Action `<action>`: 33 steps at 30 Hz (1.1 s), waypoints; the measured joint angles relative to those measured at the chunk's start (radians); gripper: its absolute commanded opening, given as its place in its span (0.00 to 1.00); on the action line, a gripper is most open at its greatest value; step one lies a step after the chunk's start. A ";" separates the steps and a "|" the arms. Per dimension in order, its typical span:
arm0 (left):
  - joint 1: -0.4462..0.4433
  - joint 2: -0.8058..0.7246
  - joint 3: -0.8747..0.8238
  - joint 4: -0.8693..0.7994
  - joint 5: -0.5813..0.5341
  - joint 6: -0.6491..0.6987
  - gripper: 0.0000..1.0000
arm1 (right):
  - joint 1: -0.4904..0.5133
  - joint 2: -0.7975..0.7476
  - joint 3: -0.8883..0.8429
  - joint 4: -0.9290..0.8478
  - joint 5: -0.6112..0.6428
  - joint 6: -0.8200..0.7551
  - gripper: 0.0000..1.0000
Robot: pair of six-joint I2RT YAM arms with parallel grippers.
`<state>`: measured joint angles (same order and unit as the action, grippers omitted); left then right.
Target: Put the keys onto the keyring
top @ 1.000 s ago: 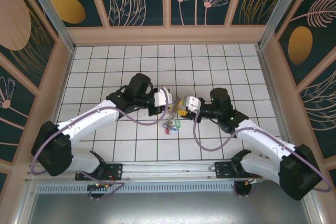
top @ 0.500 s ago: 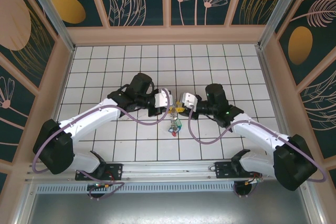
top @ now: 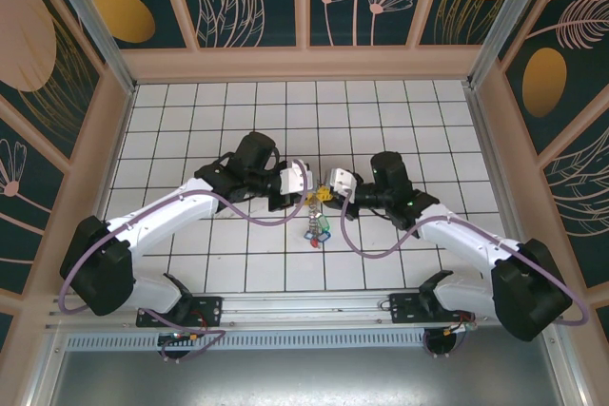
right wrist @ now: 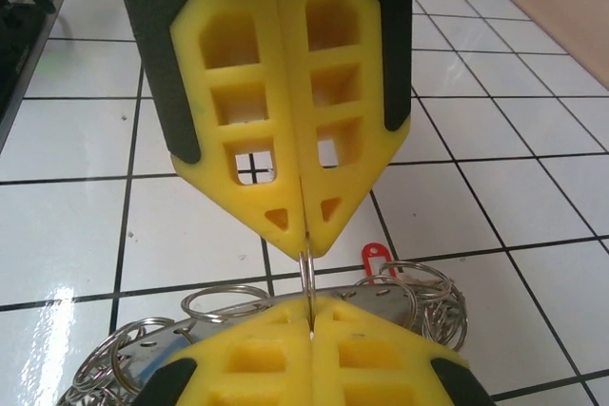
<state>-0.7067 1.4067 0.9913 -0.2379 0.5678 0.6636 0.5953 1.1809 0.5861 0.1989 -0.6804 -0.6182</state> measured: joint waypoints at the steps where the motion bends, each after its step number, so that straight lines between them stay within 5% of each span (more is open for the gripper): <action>1: 0.000 0.000 -0.002 0.009 0.003 -0.006 0.16 | -0.006 -0.004 -0.020 0.040 -0.005 0.024 0.00; 9: -0.002 -0.011 -0.036 0.082 0.081 -0.036 0.24 | -0.033 -0.066 -0.164 0.285 -0.036 0.195 0.00; 22: -0.002 -0.010 -0.047 0.152 0.113 -0.063 0.26 | -0.039 -0.105 -0.206 0.426 -0.055 0.275 0.00; 33: 0.001 -0.004 -0.047 0.168 0.155 -0.082 0.11 | -0.039 -0.105 -0.208 0.433 -0.068 0.278 0.00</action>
<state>-0.7055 1.4025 0.9440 -0.0696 0.7231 0.5812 0.5568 1.0760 0.3782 0.6319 -0.7479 -0.3405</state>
